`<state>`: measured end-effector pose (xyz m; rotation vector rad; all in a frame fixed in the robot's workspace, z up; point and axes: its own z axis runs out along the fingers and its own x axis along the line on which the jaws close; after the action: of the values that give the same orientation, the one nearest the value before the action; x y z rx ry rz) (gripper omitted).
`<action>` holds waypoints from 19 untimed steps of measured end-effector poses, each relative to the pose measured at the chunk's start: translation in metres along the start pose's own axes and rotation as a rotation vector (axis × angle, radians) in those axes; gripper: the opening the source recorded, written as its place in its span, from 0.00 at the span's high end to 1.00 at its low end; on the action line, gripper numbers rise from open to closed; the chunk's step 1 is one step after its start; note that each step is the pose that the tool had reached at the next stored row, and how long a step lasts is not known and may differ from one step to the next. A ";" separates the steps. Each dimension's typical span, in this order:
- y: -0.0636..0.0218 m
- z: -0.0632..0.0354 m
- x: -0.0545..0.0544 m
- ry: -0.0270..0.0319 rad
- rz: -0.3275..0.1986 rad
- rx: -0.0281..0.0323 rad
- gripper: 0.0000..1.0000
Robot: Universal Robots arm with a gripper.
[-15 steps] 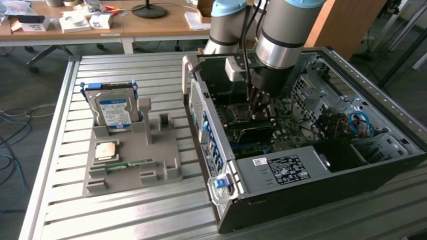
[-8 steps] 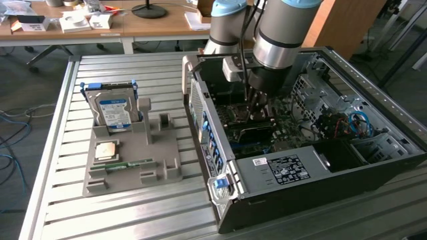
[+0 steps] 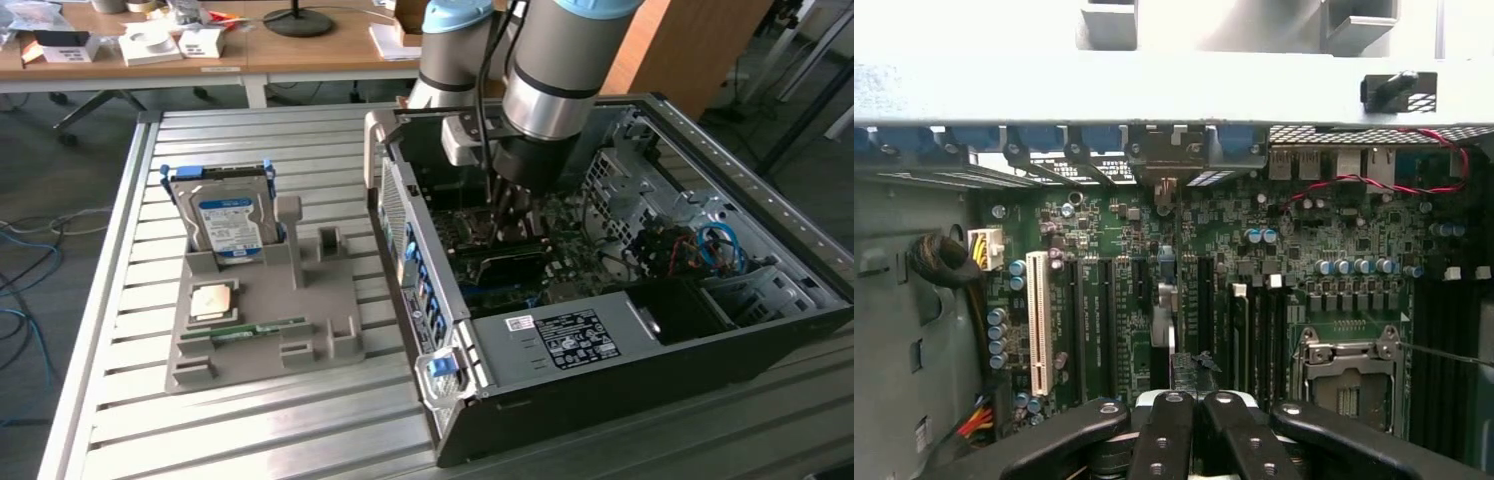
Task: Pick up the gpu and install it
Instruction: 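Press down on the gpu until it lock into place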
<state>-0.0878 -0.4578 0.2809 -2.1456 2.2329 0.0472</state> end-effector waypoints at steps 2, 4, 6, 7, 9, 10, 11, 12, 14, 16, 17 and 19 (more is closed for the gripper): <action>0.0000 0.0002 0.000 0.0002 0.000 -0.0001 0.90; 0.0000 0.0002 0.000 0.0001 0.000 -0.0001 0.90; 0.0003 0.0003 0.000 0.0000 0.000 0.0000 0.90; 0.0011 0.0005 0.000 -0.0003 0.000 0.0002 0.90; 0.0021 0.0006 0.000 -0.0003 0.000 0.0001 0.90; 0.0021 0.0006 0.000 -0.0001 0.000 0.0001 0.90; 0.0022 0.0005 0.000 0.0001 0.000 -0.0001 0.90; 0.0022 0.0005 0.000 0.0000 0.000 0.0000 0.90; 0.0023 0.0014 0.000 -0.0001 0.000 0.0000 0.90; 0.0023 0.0028 0.000 0.0000 0.000 0.0000 0.90; 0.0023 0.0035 0.000 0.0000 0.000 0.0000 0.90; 0.0023 0.0035 0.000 0.0001 0.000 -0.0001 0.90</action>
<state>-0.0900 -0.4579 0.2774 -2.1457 2.2331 0.0472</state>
